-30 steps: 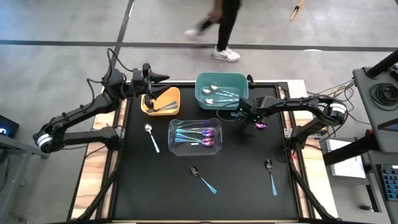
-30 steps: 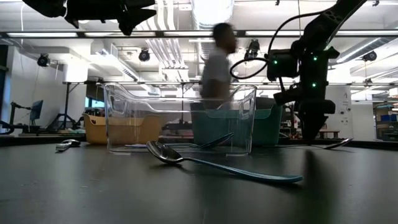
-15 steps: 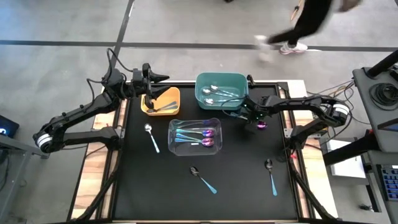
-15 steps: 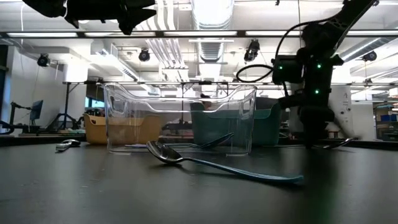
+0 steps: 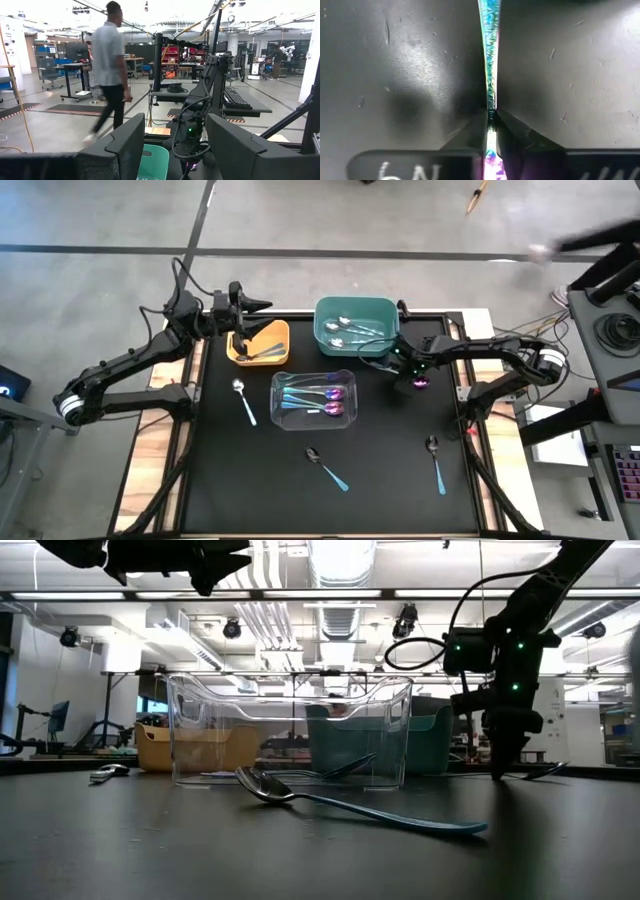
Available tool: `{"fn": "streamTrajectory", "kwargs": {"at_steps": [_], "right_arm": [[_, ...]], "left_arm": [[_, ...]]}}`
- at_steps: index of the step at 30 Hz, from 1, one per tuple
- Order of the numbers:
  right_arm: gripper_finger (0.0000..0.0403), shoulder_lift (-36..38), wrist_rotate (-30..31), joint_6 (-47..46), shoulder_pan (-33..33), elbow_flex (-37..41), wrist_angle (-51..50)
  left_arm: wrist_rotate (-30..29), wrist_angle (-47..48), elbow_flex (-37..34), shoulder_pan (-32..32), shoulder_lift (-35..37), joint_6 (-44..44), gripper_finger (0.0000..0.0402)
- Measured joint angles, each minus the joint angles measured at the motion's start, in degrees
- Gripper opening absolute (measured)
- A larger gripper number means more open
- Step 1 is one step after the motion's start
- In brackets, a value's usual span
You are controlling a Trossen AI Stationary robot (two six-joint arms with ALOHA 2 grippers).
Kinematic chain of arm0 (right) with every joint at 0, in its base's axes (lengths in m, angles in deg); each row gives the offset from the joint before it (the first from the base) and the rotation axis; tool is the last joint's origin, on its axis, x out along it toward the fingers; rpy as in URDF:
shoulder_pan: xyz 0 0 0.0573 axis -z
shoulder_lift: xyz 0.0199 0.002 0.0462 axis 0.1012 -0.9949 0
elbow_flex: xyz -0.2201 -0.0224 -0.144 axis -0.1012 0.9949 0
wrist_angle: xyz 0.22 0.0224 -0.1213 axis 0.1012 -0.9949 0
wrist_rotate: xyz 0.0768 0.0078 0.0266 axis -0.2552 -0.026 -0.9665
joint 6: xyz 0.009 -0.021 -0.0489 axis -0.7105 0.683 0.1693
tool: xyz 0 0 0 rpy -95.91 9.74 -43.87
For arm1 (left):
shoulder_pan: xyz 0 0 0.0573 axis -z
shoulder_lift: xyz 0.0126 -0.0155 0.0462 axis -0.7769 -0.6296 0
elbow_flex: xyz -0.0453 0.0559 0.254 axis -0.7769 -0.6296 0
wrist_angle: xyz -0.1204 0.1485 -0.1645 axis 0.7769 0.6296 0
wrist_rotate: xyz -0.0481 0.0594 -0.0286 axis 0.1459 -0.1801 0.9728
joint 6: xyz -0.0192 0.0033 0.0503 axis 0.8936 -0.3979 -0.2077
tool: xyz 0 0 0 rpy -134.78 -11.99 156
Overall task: Sort silverware by color (type)
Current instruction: Put the violet spoon into the transparent bin
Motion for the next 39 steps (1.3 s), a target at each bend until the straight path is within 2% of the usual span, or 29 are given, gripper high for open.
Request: {"fn": "streamTrajectory", "kwargs": {"at_steps": [7, 14, 22, 29, 34, 39], "right_arm": [[0.0015, 0.5, 0.0, -0.5, 0.0, 0.1, 0.0], [0.0013, 6.1, -1.2, -1.9, -0.1, -0.6, -2.8], [0.0013, 12.5, -11.1, -4.8, -0.1, -4.7, -5.5], [0.0013, 14.4, -12.3, -7.0, -3.7, -11.3, -5.0], [0.0013, 12.8, -9.7, -6.9, -6.9, -17.7, -5.1], [0.0013, 9.7, -9.6, -6.0, -9.4, -24.8, -5.7]], "left_arm": [[0.0, 0.0, 0.0, 0.0, 0.0, 0.0, 0.0194], [0.0, 0.0, 0.0, 0.0, 0.0, 0.0, 0.0194], [0.0, 0.1, 0.0, -0.1, 0.0, 0.0, 0.0194], [0.0, 0.9, 0.0, -0.1, 0.0, -3.3, 0.0194], [-0.1, 1.5, 0.0, -0.4, 0.1, -5.6, 0.0194], [-0.2, 2.6, 0.0, -2.0, 0.5, -7.5, 0.0194]]}}
